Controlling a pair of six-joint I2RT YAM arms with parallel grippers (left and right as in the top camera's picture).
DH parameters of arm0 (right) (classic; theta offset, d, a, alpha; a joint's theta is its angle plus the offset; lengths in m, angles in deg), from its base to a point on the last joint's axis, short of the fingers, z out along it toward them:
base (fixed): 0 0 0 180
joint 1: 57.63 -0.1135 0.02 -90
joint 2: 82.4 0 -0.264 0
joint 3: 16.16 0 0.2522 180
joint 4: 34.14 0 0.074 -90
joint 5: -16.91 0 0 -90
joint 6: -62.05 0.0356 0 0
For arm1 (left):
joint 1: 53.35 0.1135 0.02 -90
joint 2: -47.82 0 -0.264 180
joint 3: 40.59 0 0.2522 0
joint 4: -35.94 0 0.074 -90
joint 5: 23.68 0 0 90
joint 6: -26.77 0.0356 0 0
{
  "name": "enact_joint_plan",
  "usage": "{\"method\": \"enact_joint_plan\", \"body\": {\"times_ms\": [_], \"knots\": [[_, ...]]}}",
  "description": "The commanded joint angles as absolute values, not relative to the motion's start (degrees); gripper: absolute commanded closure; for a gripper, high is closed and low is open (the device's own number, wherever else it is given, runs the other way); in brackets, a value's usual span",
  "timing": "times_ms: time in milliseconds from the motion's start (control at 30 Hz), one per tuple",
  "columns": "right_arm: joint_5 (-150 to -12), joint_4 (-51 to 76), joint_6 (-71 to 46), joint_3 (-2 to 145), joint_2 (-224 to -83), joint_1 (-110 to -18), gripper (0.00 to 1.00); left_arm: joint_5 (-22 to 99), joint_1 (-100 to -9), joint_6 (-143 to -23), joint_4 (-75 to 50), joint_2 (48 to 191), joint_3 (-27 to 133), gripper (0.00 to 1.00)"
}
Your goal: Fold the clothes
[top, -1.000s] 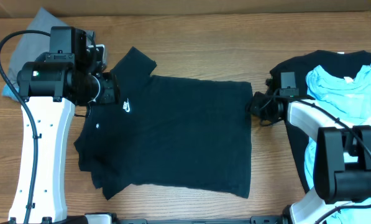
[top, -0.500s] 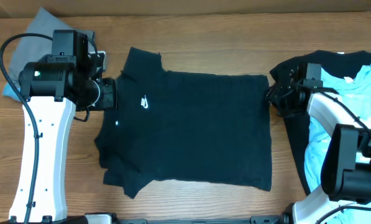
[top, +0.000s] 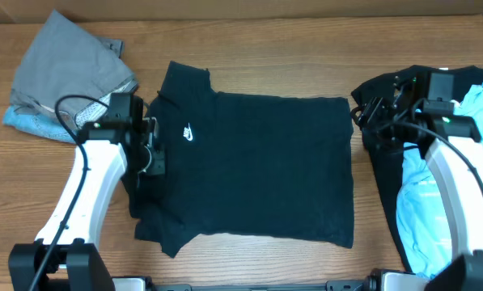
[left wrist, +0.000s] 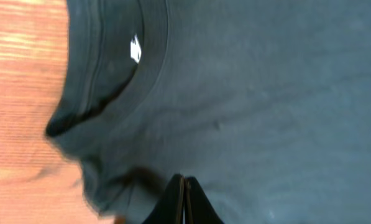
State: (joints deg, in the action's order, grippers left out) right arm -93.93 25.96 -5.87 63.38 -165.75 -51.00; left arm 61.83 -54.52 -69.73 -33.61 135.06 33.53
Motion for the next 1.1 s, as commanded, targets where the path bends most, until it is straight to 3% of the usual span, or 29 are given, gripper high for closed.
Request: {"method": "enact_joint_plan", "body": {"times_ms": [0, 233, 633, 800, 1067], "knots": [[-95.99, 29.18, -8.82, 64.60, -163.52, -51.30, 0.43, 61.83, -54.87, -70.78, -25.15, 134.89, 26.82, 0.96], [-95.88, 33.75, -10.50, 63.84, -163.52, -51.30, 0.43, 62.31, -54.87, -70.82, -5.61, 138.21, 17.27, 0.96], [-95.92, 32.87, -10.41, 63.82, -163.52, -51.30, 0.42, 63.58, -54.30, -74.82, 13.56, 154.95, 17.81, 0.96], [-95.90, 32.92, -10.41, 63.82, -163.52, -51.30, 0.41, 59.82, -52.27, -74.82, 12.90, 155.80, 24.52, 0.94], [-95.66, 36.00, -10.39, 63.82, -163.52, -51.30, 0.37, 55.87, -52.29, -67.81, -9.32, 155.06, 41.70, 0.71]]}}
